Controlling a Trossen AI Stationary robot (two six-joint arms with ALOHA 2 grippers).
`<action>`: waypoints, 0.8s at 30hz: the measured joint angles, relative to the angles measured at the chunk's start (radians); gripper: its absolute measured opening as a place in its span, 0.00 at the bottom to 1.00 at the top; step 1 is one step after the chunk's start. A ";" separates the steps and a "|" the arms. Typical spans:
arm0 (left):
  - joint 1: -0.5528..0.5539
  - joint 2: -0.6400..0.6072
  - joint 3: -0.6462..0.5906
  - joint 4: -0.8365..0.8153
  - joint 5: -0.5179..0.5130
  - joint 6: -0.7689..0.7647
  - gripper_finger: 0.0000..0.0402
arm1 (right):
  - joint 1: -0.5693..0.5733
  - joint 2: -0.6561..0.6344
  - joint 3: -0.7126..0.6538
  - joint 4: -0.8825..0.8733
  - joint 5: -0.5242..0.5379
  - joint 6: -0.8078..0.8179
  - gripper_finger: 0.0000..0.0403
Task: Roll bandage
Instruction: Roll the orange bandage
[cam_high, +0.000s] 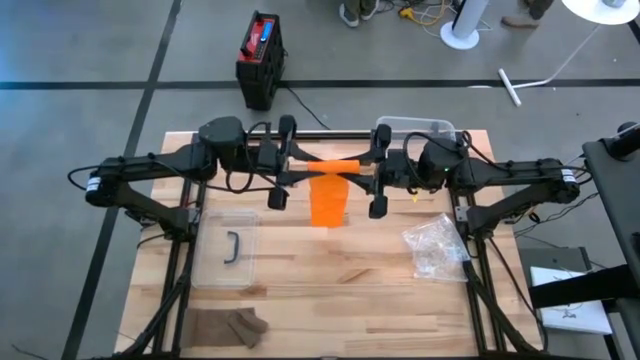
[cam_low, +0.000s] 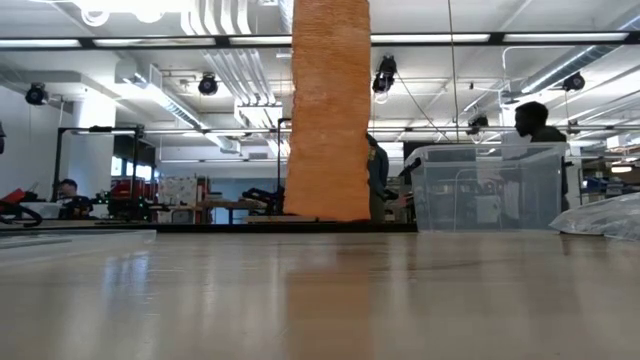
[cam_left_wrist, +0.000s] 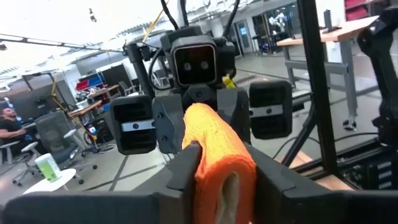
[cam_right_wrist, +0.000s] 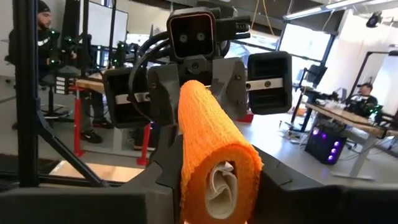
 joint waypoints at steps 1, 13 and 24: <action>-0.001 -0.001 0.000 0.002 -0.008 -0.001 0.26 | 0.000 -0.001 0.000 0.001 0.002 -0.010 0.26; -0.002 -0.146 -0.062 -0.059 -0.015 0.001 0.54 | 0.007 -0.065 -0.159 0.231 0.005 -0.076 0.16; -0.001 -0.192 -0.336 0.377 -0.126 -0.086 0.56 | 0.008 -0.071 -0.257 0.387 -0.002 -0.088 0.15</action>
